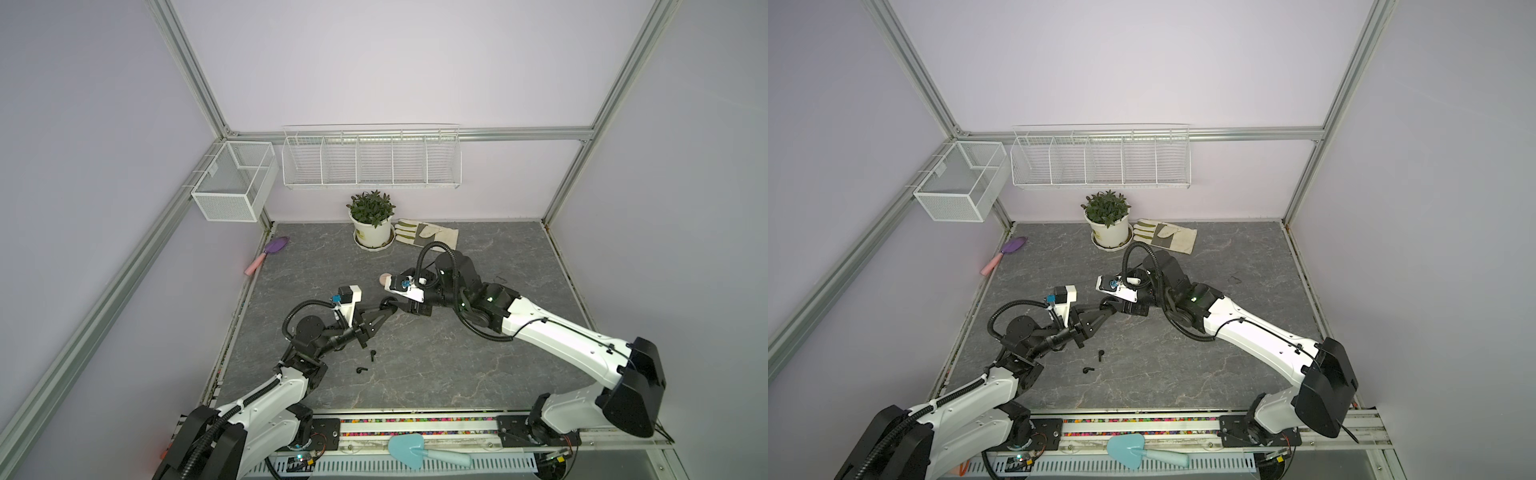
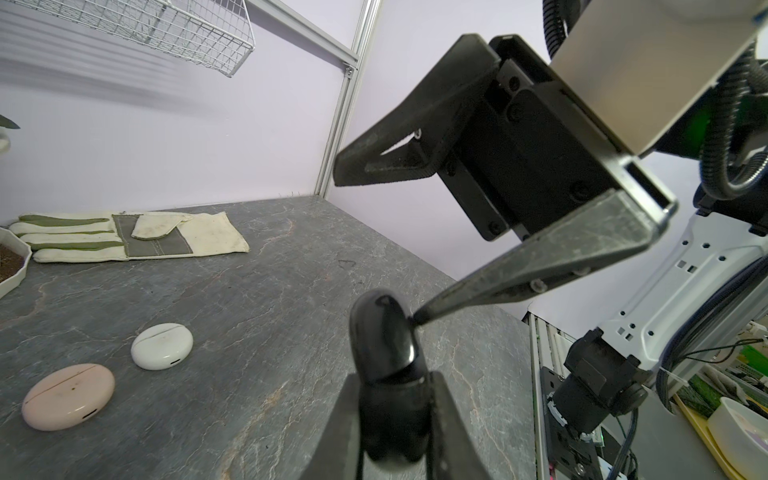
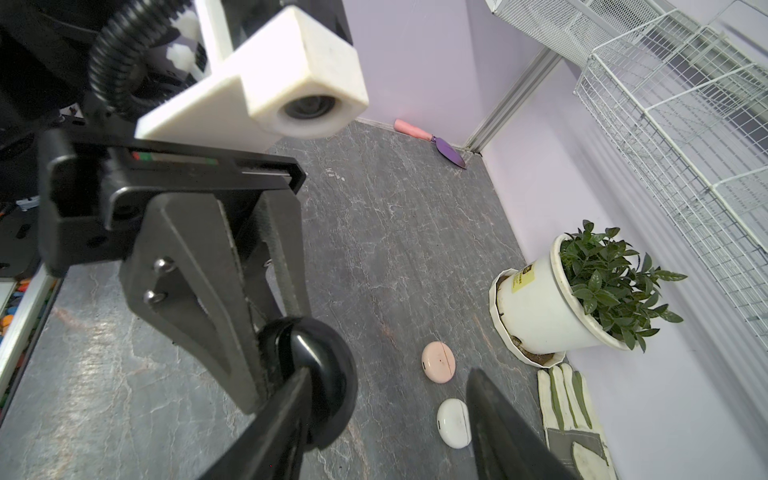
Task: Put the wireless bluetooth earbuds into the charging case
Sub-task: 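Pry the black case lid open with the right gripper while the left holds it, then release the case and move the right gripper over the black earbuds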
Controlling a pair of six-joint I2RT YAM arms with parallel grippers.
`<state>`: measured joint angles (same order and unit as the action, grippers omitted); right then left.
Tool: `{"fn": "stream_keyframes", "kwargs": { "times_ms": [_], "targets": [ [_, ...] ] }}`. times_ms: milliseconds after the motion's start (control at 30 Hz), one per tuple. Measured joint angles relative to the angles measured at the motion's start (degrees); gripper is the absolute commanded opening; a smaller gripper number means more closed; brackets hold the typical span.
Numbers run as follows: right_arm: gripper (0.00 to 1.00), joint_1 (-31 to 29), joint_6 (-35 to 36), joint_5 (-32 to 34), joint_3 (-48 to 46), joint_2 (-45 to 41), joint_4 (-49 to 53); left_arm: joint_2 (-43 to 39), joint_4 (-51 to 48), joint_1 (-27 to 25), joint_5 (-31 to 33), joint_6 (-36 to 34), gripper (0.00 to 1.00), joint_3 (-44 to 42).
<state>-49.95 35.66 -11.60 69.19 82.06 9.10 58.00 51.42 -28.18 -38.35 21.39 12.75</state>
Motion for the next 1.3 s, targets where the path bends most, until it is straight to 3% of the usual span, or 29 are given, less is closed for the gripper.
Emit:
{"fn": "stream_keyframes", "kwargs": {
  "times_ms": [533, 667, 800, 1033, 1300],
  "targets": [
    [0.67, 0.48, 0.55, 0.44, 2.27, 2.16, -0.2, -3.56, -1.36, -0.02, -0.02, 0.02, 0.0, -0.02],
    [0.67, 0.55, -2.84, 0.9, 2.84, 2.08, 1.03, -3.58, -1.36, -0.02, 0.42, 0.52, 0.0, -0.02],
    [0.68, 1.01, -12.33, 3.26, 3.17, 0.7, 4.28, -4.96, -2.25, -0.07, 3.21, 2.12, 0.0, -0.02],
    [0.67, 1.62, -35.93, 8.9, -0.55, -0.7, 7.93, -12.61, -8.2, -0.07, 11.21, 3.43, 0.0, -0.07],
    [0.62, -0.13, -54.75, 7.43, -0.13, 16.87, 10.78, -21.31, -18.36, -0.07, 20.61, 4.96, 0.0, -0.15]
  ]
}}
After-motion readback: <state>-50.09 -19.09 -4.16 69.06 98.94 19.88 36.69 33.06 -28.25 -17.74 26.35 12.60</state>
